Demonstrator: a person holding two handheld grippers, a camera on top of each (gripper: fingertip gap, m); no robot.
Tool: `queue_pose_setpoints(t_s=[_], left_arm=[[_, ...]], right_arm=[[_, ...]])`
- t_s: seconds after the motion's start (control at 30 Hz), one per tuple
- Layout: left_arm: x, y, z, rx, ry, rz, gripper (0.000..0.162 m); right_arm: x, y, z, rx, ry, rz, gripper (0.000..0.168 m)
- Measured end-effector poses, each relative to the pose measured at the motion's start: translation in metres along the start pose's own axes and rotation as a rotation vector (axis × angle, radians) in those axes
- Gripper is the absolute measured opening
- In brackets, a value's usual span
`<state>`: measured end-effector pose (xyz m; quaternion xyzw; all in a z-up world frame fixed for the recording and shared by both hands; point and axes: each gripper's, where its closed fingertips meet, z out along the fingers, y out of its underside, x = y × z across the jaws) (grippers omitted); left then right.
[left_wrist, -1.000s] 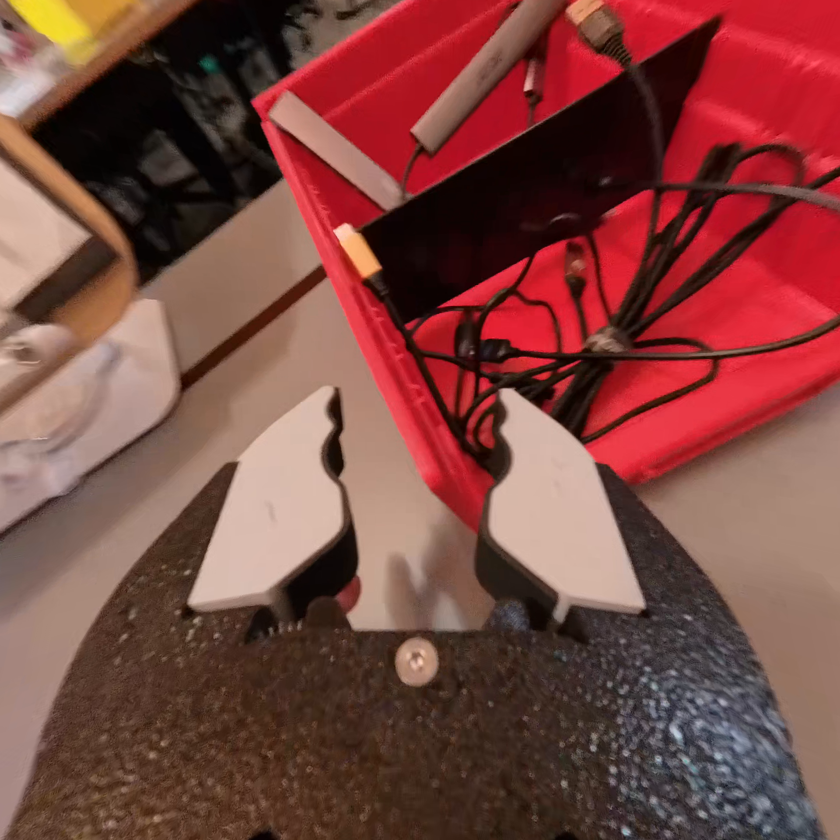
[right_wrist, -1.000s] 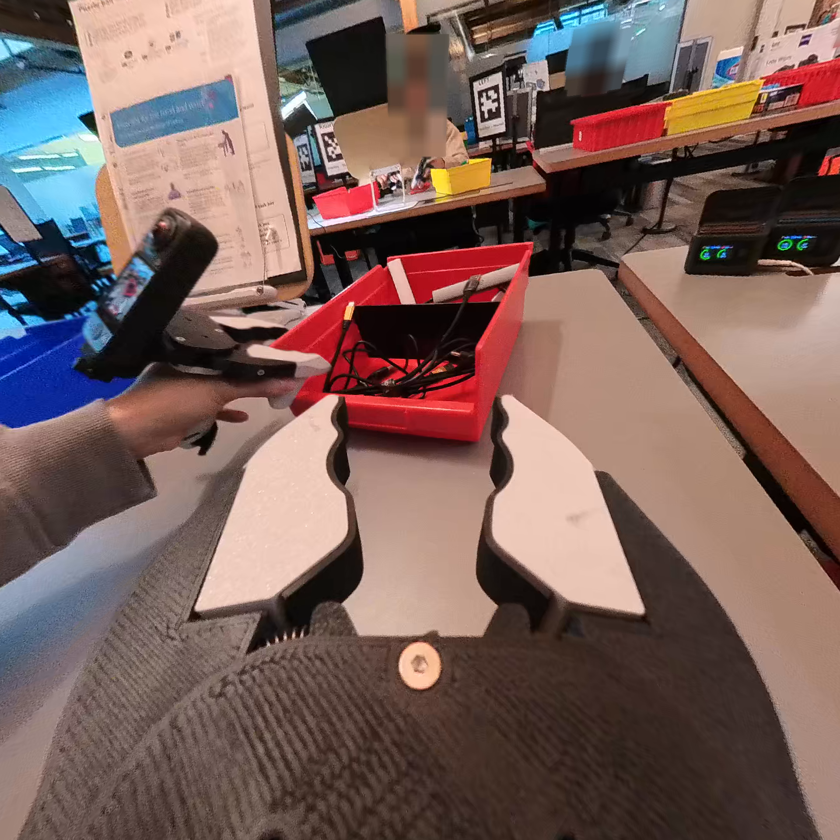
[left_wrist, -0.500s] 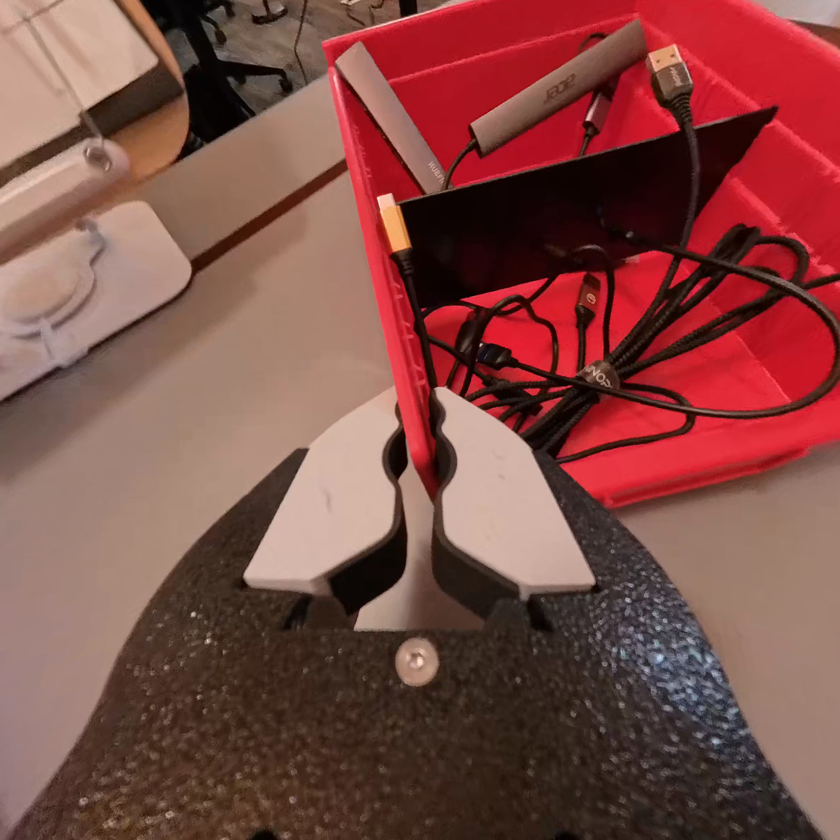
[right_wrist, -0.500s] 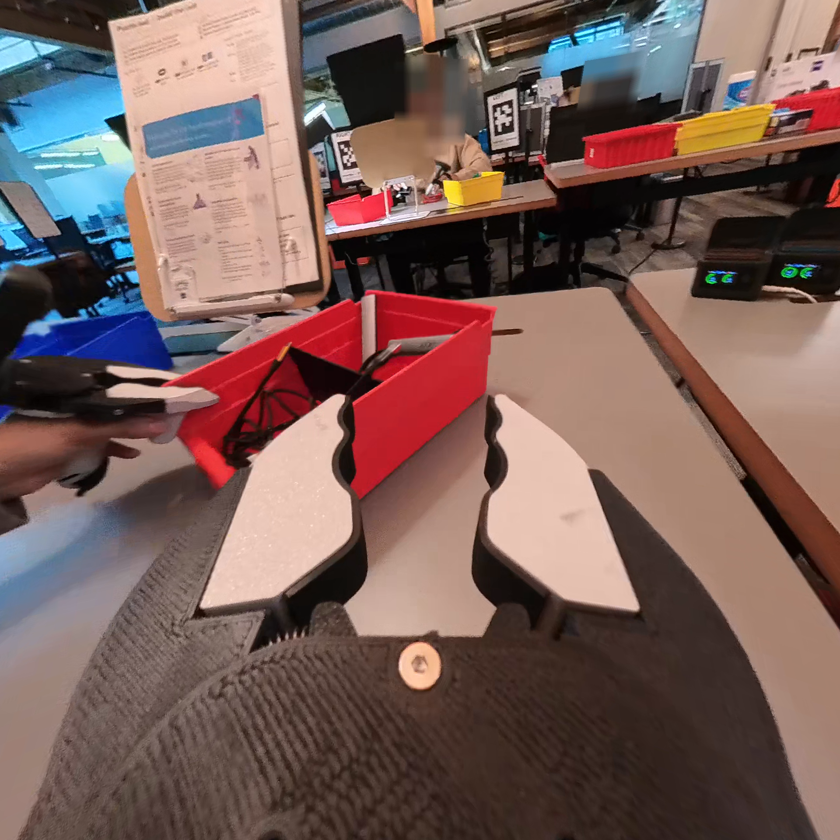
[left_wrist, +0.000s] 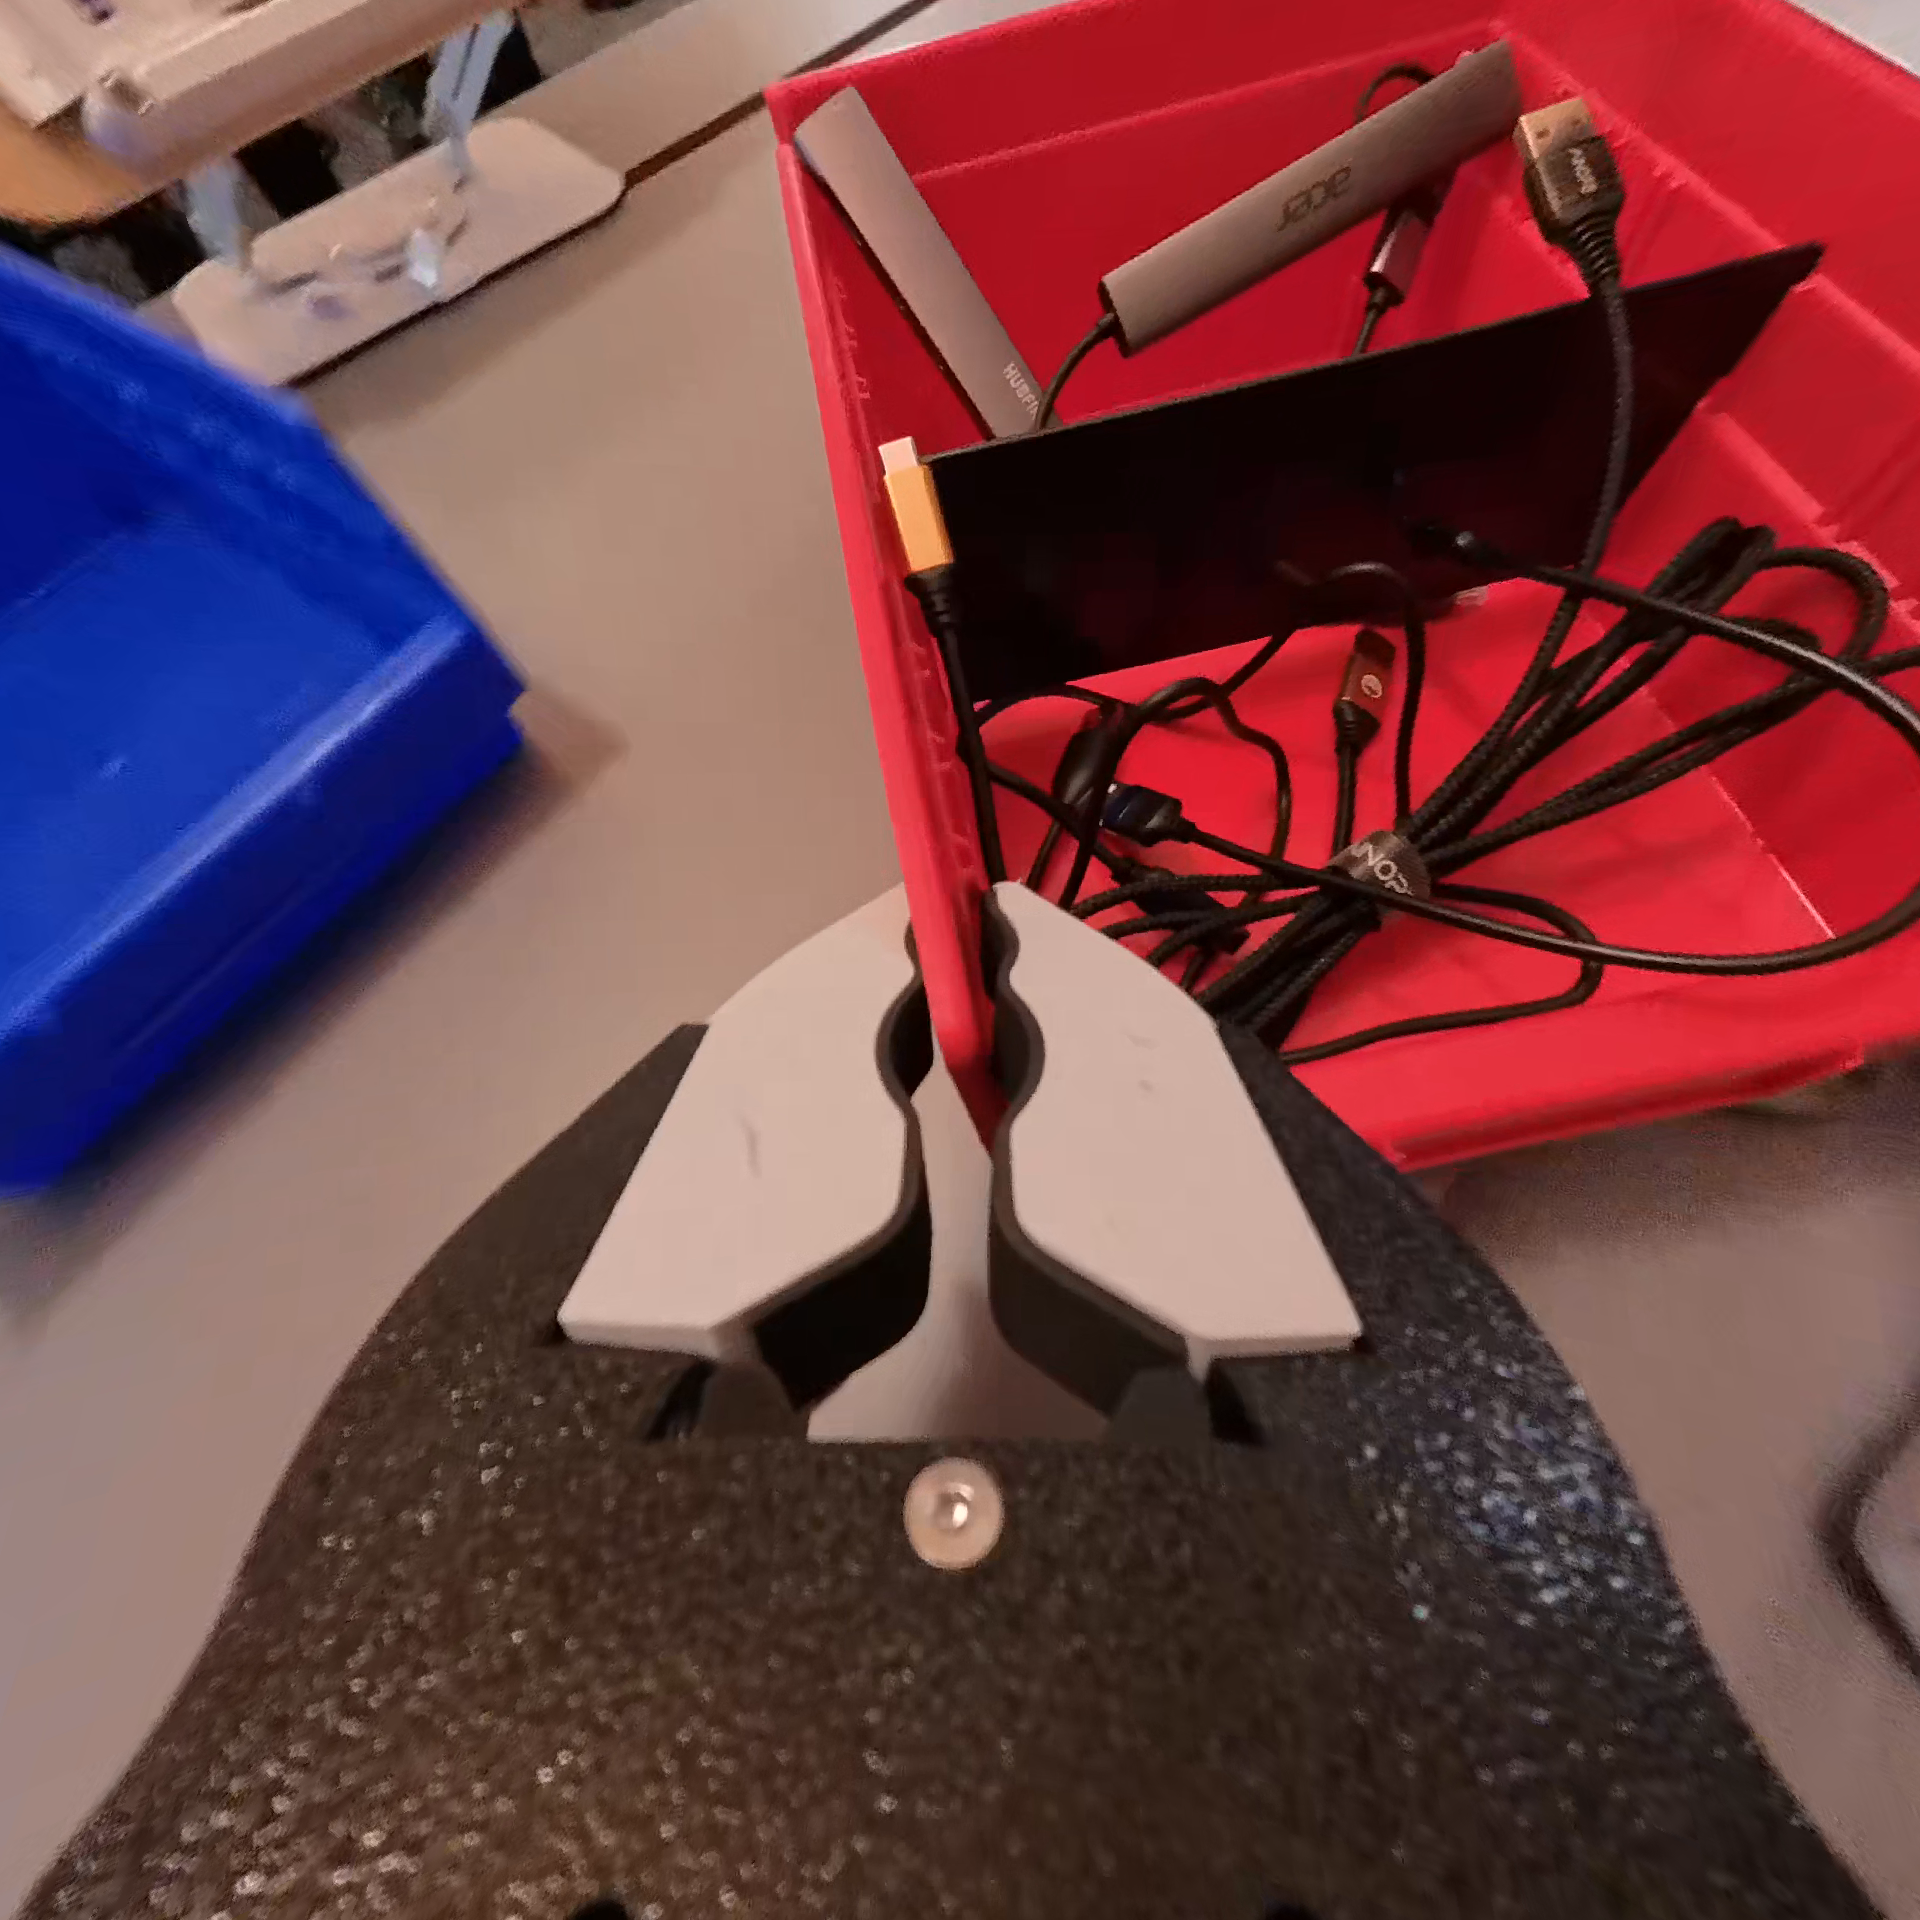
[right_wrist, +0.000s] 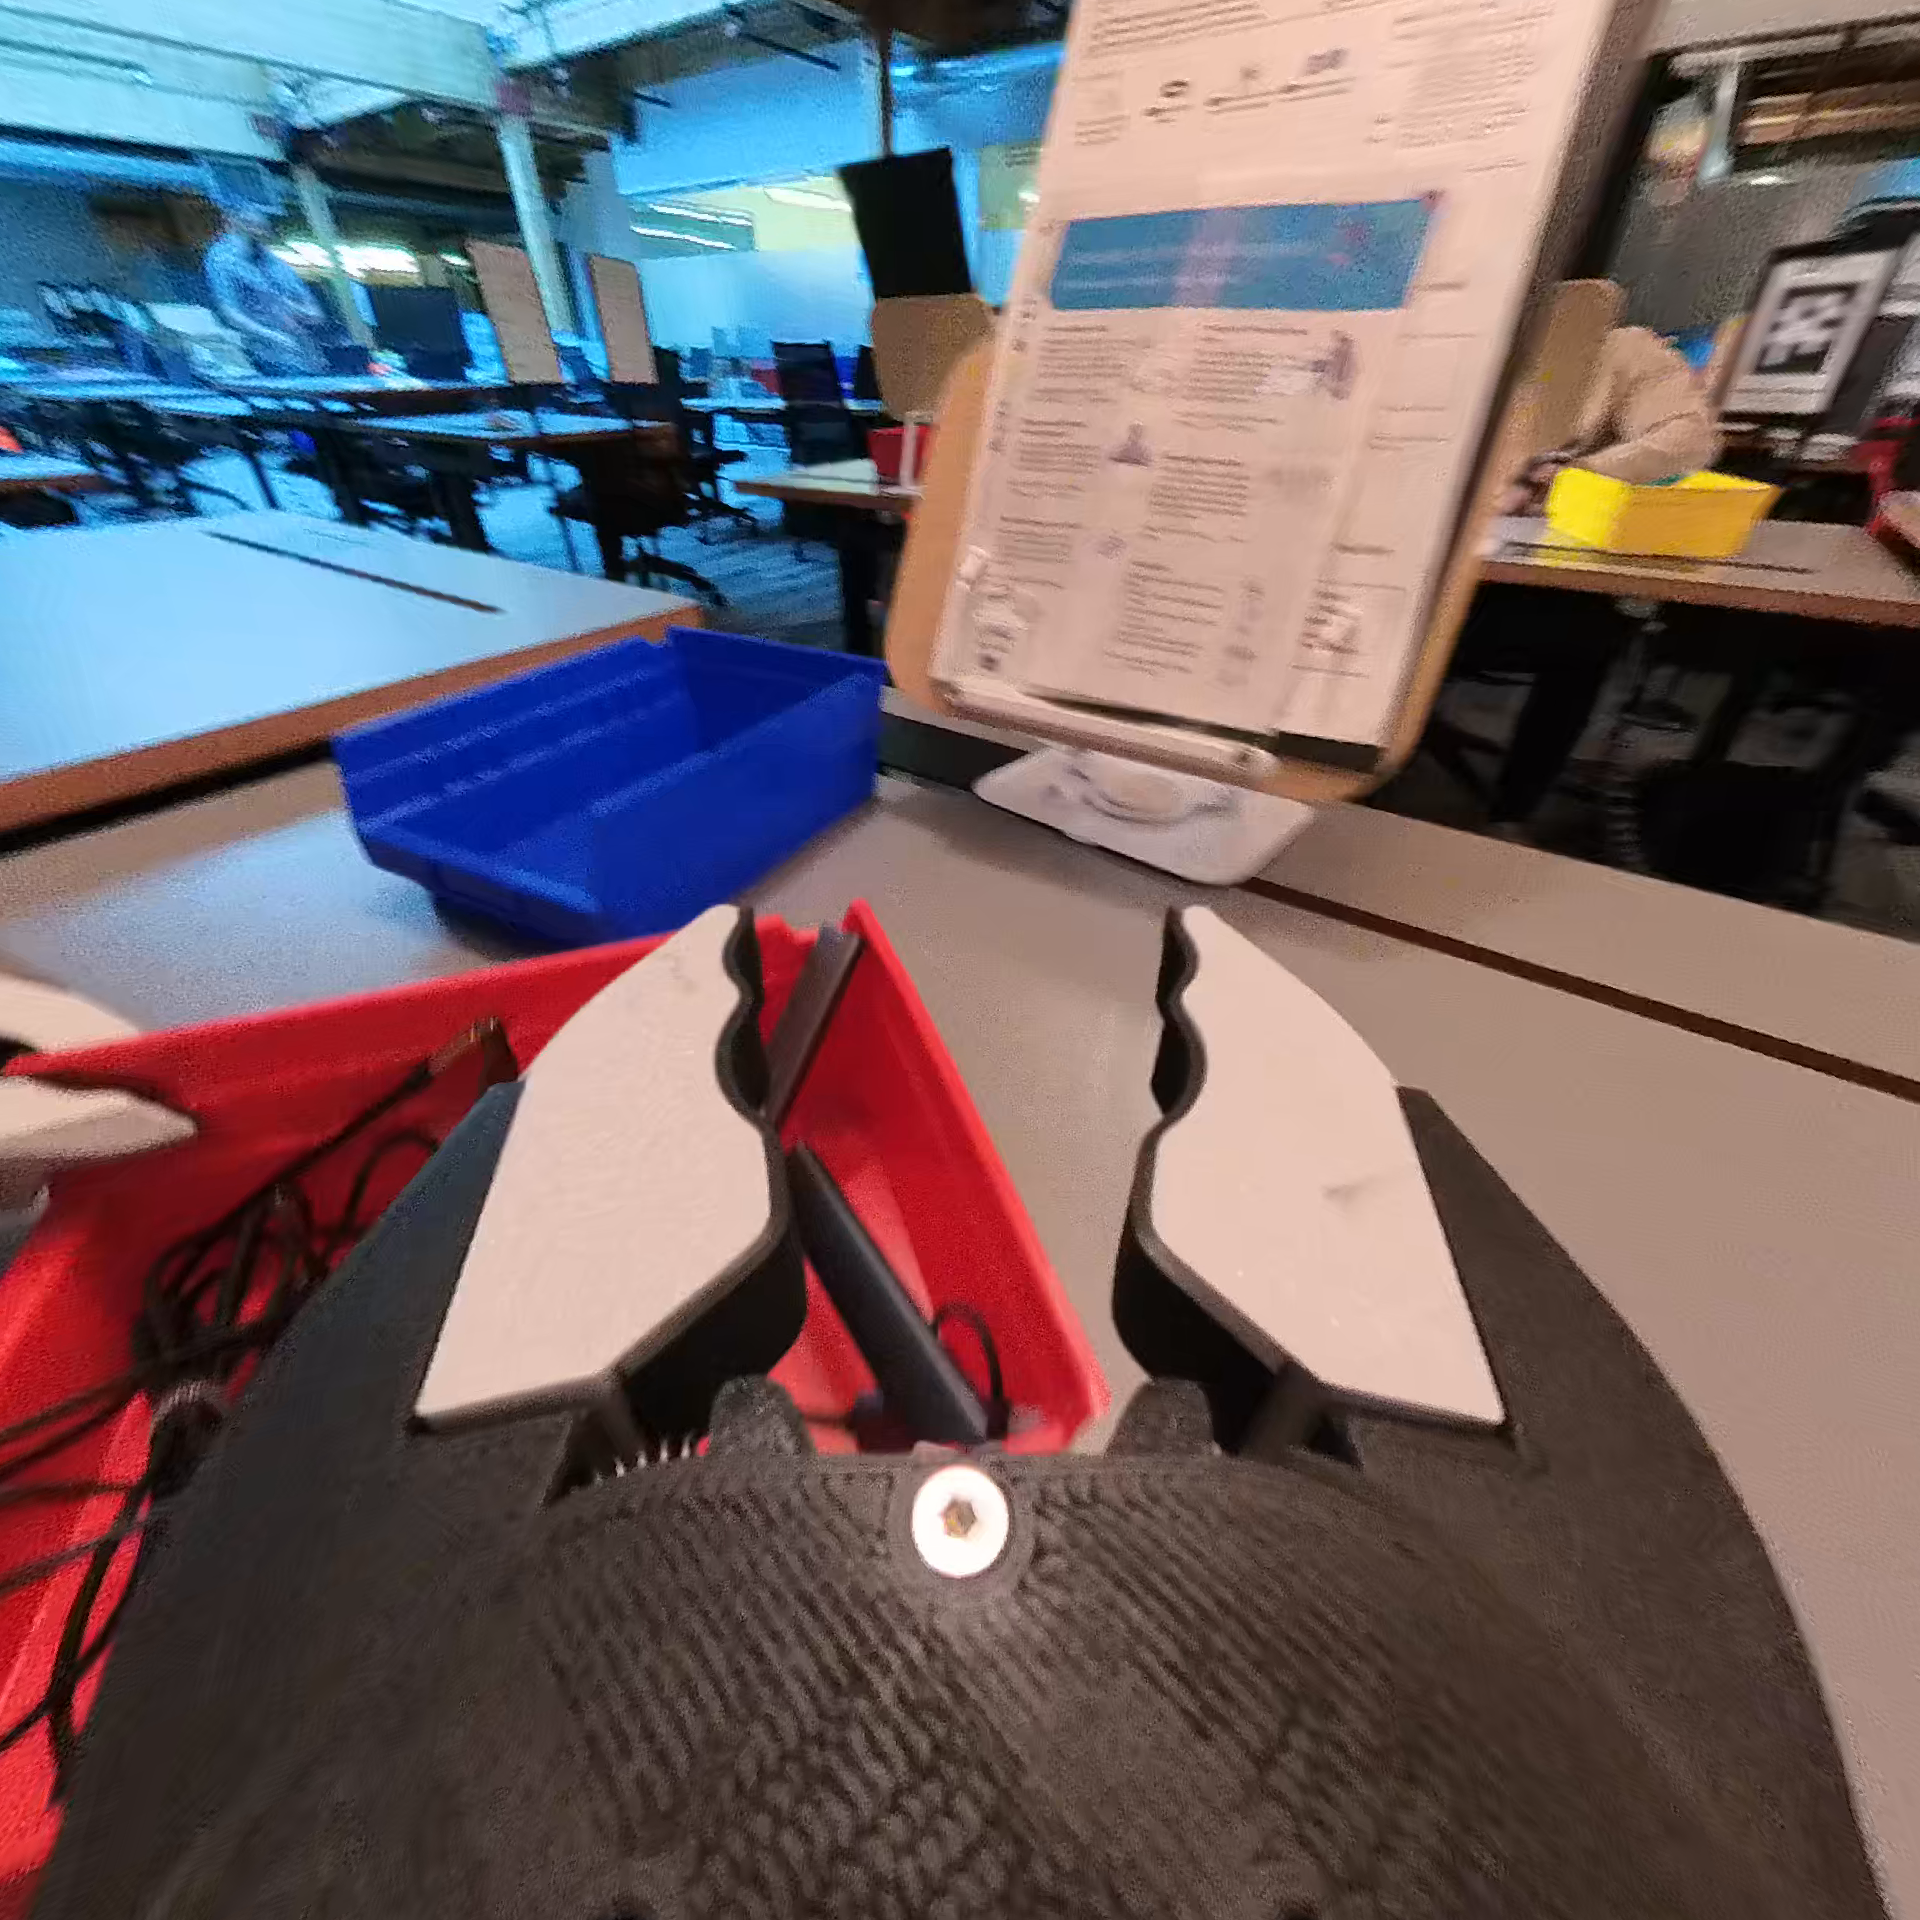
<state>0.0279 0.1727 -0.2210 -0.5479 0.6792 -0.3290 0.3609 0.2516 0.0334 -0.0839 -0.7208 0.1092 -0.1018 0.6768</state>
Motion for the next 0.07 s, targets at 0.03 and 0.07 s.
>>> queue_pose_setpoints(t_s=[0.03,0.07], left_arm=[[-0.005,0.011,-0.016,-0.009,-0.009,-0.011,0.005],[-0.010,0.022,-0.033,-0.017,-0.019,-0.027,0.005]], right_arm=[[-0.017,-0.007,0.018,0.007,-0.036,0.012,0.078],[-0.033,-0.013,0.038,0.007,-0.069,0.008,0.080]])
